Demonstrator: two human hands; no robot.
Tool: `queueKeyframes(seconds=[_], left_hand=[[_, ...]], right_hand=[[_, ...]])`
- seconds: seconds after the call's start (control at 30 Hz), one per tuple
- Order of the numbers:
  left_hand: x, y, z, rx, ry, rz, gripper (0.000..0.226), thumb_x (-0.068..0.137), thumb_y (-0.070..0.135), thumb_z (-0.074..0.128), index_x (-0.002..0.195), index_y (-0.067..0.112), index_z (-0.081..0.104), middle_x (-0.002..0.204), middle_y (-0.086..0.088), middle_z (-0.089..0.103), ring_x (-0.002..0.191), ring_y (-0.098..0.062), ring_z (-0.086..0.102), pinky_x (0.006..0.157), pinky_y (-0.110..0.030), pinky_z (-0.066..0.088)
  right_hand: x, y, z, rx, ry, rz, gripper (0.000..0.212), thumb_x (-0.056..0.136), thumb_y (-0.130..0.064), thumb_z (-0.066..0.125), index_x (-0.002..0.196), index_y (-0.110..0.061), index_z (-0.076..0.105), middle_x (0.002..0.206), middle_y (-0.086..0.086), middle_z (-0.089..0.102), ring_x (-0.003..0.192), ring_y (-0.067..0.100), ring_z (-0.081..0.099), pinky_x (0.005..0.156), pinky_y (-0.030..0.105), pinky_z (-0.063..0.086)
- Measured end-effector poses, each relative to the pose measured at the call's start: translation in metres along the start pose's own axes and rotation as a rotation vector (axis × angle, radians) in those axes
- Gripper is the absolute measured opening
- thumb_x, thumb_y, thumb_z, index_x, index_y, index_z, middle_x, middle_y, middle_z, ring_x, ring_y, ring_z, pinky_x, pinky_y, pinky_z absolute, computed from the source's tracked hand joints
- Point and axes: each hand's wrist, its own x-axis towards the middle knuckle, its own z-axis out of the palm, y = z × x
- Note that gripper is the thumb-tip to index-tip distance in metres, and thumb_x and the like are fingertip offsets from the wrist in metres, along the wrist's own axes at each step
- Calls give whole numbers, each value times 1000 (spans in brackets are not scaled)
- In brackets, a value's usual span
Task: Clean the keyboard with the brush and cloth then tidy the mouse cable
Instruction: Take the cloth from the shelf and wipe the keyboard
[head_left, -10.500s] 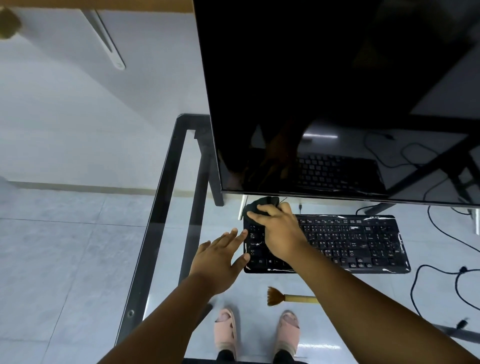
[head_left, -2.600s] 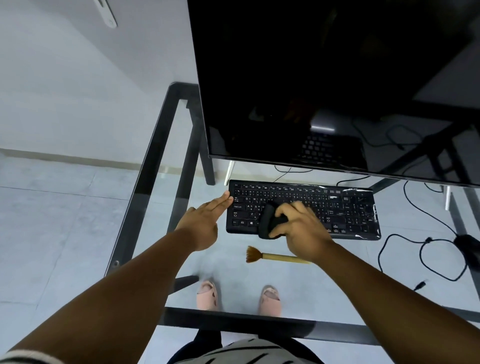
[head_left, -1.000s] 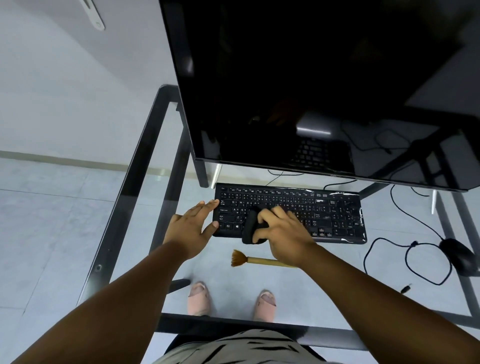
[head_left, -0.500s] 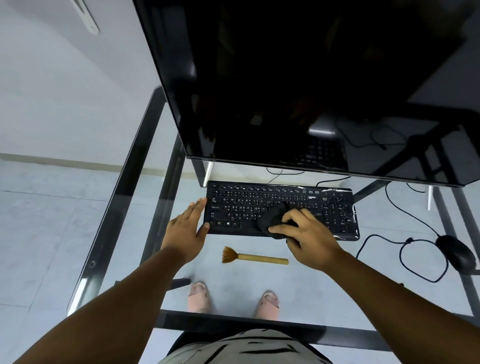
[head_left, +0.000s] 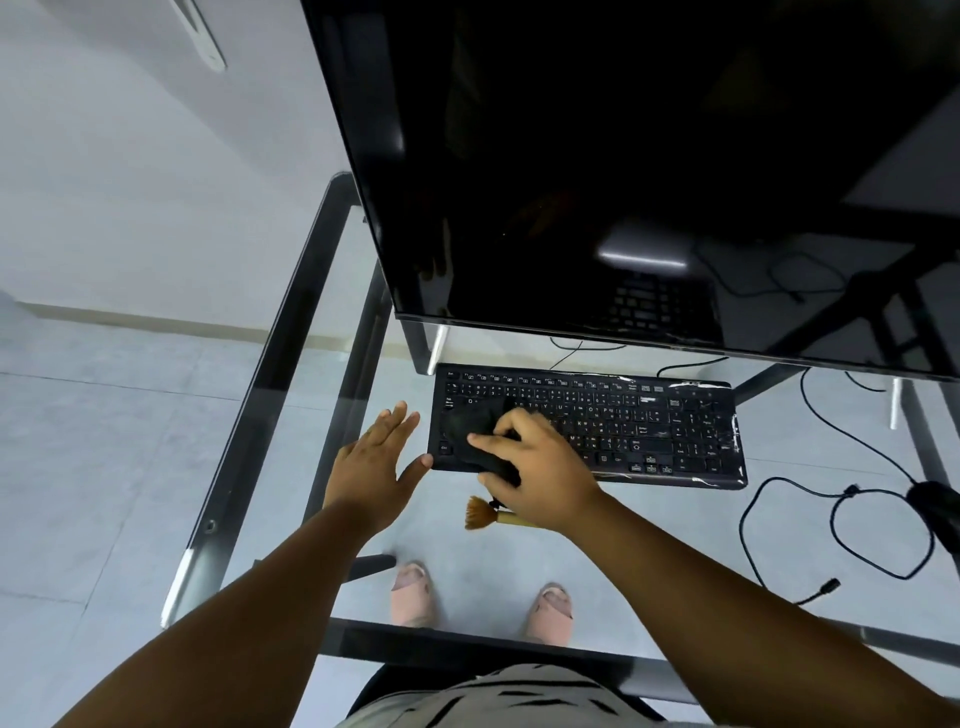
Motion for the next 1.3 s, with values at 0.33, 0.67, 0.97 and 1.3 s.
queueKeyframes(seconds=[0.33,0.67,0.97,1.3], left_hand=[[1,-4,-3,58,-41,17,67,95,62,31,154,38,10,161,16,-1,149,-11,3,117,-48,16],[0,-14,-3,130,-50,89,68,97,58,32,154,37,4,161,16,-6,150,-11,-1,118,-47,17],[-2,-15,3,108,-1,111,66,98,57,31,154,36,4,159,17,-8,149,-10,-1,118,-47,19],[-4,-16,9,203,23,143,67,95,62,8,154,35,-4,159,13,-13,144,-8,-12,115,-37,8]], right_hand=[[-19,14,1,-47,140,194,42,76,-28,81,117,-24,71,97,-2,53,93,21,57,78,35,56],[3,-21,20,12,144,267,43,78,-31,78,118,-20,67,106,1,55,101,24,56,88,34,52],[11,-35,23,20,71,268,46,83,-35,72,125,-21,62,114,2,51,111,24,48,95,38,48],[-22,3,5,-104,133,328,40,80,-36,76,118,-30,64,108,-3,51,102,22,50,75,37,55]])
